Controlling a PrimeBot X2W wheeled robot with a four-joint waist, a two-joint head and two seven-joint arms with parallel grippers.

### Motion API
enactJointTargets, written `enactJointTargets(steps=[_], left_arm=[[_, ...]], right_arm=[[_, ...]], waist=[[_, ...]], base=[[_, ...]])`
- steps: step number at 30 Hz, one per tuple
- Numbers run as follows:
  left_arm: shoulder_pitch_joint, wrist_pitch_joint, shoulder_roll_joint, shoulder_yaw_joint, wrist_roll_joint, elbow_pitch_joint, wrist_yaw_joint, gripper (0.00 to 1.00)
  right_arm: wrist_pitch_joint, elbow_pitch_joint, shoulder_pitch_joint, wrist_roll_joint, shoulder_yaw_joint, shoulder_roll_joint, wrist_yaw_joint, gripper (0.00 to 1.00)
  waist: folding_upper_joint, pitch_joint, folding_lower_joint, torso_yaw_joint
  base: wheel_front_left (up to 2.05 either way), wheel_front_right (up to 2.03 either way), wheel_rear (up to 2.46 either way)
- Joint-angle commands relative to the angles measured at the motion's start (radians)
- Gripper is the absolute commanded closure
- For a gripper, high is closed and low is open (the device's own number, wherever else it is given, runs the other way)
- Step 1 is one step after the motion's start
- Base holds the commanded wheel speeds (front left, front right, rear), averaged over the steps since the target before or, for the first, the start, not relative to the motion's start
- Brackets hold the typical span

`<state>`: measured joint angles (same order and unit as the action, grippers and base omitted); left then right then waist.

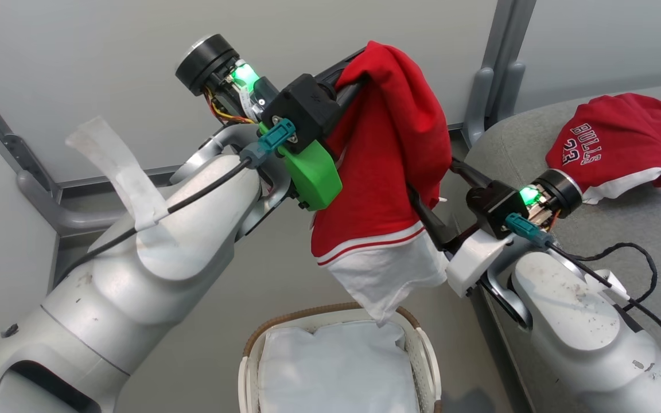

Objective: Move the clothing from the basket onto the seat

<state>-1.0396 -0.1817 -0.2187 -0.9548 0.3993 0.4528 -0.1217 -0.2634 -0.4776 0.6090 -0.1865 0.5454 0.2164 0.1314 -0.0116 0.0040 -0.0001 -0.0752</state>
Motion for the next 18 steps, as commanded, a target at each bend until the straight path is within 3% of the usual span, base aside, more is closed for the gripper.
enactJointTargets(steps=[1,4,5,6,7,9,10,16,17,18], left_arm=[[0.017,0.002,0.005,-0.004,0.013,-0.009,0.0,1.0],[0.022,0.002,0.009,-0.012,0.019,-0.021,-0.001,1.0],[0.026,0.004,0.009,-0.016,0.022,-0.025,-0.001,1.0],[0.029,0.005,0.007,-0.019,0.022,-0.028,-0.001,1.0],[0.034,0.007,0.005,-0.021,0.026,-0.031,-0.002,1.0],[0.04,0.008,0.0,-0.021,0.033,-0.032,-0.001,1.0],[0.045,0.009,-0.002,-0.02,0.038,-0.031,0.001,1.0],[0.097,-0.009,-0.013,0.0,0.079,-0.018,0.017,1.0],[0.112,-0.015,-0.013,0.005,0.091,-0.014,0.018,0.83],[0.126,-0.018,-0.013,0.009,0.102,-0.01,0.019,0.73]], right_arm=[[-0.002,-0.008,0.019,-0.032,0.043,0.013,-0.001,0.0],[-0.002,-0.018,0.057,-0.087,0.114,0.039,-0.001,0.0],[-0.002,-0.023,0.068,-0.104,0.129,0.044,-0.001,0.05],[-0.002,-0.025,0.076,-0.115,0.14,0.044,-0.001,0.37],[-0.002,-0.027,0.084,-0.123,0.155,0.045,-0.001,0.58],[-0.002,-0.028,0.098,-0.136,0.169,0.046,-0.001,0.93],[-0.002,-0.025,0.102,-0.141,0.172,0.044,-0.001,1.0],[-0.002,-0.002,0.105,-0.137,0.16,0.036,-0.001,1.0],[-0.002,0.003,0.101,-0.133,0.148,0.035,-0.001,1.0],[-0.002,0.006,0.096,-0.13,0.136,0.034,-0.001,1.0]], waist=[[0.0116,-0.002,0.0001,0.005],[0.0116,-0.004,0.0001,0.011],[0.0116,-0.004,0.0001,0.013],[0.0116,-0.004,0.0001,0.014],[0.0116,-0.005,0.0001,0.016],[0.0116,-0.005,0.0001,0.018],[0.0116,-0.006,0.0001,0.019],[0.0116,-0.008,0.0001,0.022],[0.0116,-0.008,0.0001,0.022],[0.0116,-0.009,0.0001,0.023]], base=[[0.0,0.0,0.0],[0.0,0.0,0.0],[0.0,0.0,0.0],[0.0,0.0,0.0],[0.0,0.0,0.0],[0.0,0.0,0.0],[0.0,0.0,0.0],[0.0,0.0,0.0],[0.0,0.0,0.0],[0.0,0.0,0.0]])
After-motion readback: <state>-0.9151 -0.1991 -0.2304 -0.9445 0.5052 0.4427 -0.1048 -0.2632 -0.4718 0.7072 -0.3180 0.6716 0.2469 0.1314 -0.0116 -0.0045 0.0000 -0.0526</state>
